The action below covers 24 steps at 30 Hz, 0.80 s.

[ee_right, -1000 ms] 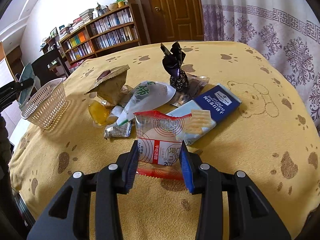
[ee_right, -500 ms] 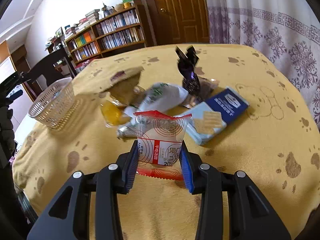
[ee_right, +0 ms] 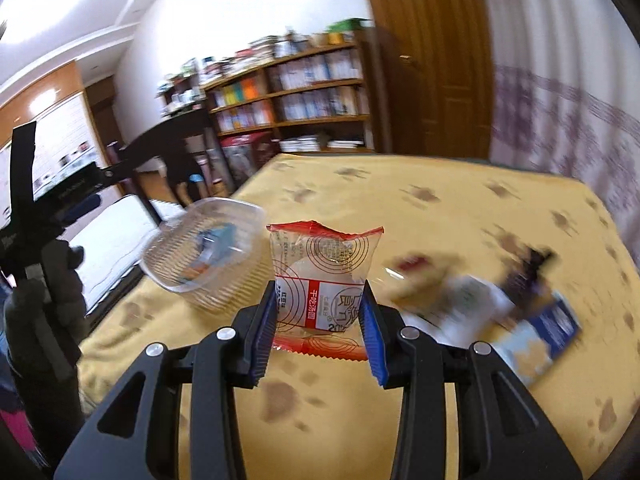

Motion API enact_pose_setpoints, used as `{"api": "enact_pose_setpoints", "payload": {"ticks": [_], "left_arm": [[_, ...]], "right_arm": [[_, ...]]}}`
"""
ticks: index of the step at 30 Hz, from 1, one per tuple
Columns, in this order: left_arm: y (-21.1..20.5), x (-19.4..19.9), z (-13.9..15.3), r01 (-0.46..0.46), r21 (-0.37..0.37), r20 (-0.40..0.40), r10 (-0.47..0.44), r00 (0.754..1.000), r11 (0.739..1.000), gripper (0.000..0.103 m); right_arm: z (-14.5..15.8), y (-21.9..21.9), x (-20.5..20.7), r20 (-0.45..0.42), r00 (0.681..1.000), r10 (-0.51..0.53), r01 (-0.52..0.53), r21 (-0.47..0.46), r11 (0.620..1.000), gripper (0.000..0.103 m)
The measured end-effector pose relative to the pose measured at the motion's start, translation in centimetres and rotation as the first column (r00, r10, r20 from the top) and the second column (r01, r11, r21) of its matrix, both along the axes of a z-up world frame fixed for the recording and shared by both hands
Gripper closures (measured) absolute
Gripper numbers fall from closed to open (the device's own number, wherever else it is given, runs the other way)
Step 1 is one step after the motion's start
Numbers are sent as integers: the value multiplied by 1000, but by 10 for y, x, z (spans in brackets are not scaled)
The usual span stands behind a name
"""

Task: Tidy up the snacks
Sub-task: 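Lower the bread bag into the white basket and open the right tool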

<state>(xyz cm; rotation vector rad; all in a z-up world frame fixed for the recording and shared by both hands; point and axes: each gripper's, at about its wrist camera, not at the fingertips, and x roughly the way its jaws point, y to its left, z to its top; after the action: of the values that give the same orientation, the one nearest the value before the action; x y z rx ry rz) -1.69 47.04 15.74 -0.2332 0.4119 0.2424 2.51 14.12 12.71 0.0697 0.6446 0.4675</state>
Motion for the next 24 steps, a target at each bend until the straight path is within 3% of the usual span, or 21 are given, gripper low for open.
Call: {"api": "enact_pose_setpoints", "payload": {"ticks": [8, 14, 16, 17, 19, 24], "left_arm": [[6, -14, 13, -76, 67, 38, 74, 997, 995, 3], [13, -19, 21, -76, 43, 62, 73, 995, 996, 3], [14, -20, 22, -78, 36, 66, 76, 995, 996, 3], [15, -20, 22, -78, 32, 67, 76, 995, 996, 3], [17, -20, 23, -77, 24, 67, 75, 995, 997, 3], [18, -20, 23, -71, 10, 67, 70, 995, 997, 3]], "right_arm": [[9, 101, 34, -41, 988, 149, -150, -13, 989, 63], [-3, 154, 58, -82, 978, 191, -197, -68, 978, 62], [-7, 161, 66, -94, 976, 197, -203, -61, 977, 60], [-8, 163, 69, -102, 975, 198, -204, -49, 978, 53], [-7, 159, 71, -100, 977, 189, -192, -24, 981, 48], [-9, 148, 68, -92, 982, 167, -169, -12, 986, 48]]}}
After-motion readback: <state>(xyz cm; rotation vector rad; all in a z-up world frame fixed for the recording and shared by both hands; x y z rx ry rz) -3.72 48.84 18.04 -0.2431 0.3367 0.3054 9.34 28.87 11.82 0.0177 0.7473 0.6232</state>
